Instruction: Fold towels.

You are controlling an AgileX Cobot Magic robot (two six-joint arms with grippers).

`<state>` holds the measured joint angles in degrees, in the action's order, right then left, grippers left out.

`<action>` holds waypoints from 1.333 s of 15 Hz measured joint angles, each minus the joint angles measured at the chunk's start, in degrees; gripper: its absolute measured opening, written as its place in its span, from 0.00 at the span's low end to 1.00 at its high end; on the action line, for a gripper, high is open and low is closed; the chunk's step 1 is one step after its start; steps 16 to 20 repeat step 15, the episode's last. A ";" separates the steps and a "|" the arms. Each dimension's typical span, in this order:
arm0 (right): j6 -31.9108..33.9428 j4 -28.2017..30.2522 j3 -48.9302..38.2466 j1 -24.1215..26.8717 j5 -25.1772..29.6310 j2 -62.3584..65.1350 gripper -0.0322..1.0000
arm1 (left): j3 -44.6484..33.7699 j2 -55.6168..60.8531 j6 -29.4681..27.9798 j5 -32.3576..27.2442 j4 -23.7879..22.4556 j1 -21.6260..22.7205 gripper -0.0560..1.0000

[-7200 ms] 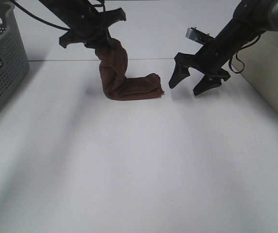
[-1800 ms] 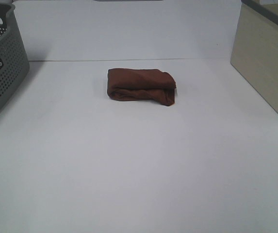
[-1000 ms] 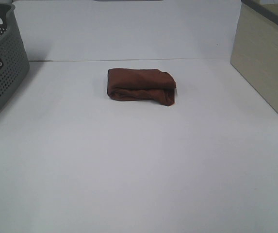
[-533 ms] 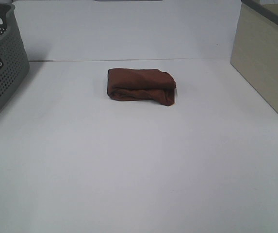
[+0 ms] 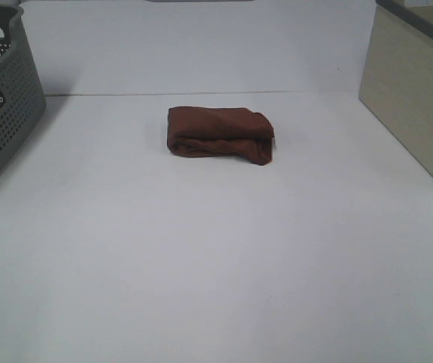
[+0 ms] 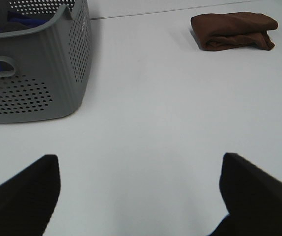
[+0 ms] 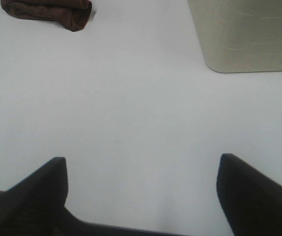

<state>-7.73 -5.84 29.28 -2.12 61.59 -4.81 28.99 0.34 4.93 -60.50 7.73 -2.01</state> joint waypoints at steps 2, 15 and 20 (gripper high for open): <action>0.00 0.00 0.00 0.00 -0.06 2.81 0.79 | 0.00 0.00 0.00 0.00 0.00 0.00 0.84; 0.00 0.00 0.00 0.00 -0.06 5.21 0.79 | -0.40 0.00 0.00 0.11 0.00 0.00 0.84; 0.00 0.00 0.00 0.00 -0.06 5.21 0.79 | -0.40 0.00 0.00 0.11 0.00 0.00 0.84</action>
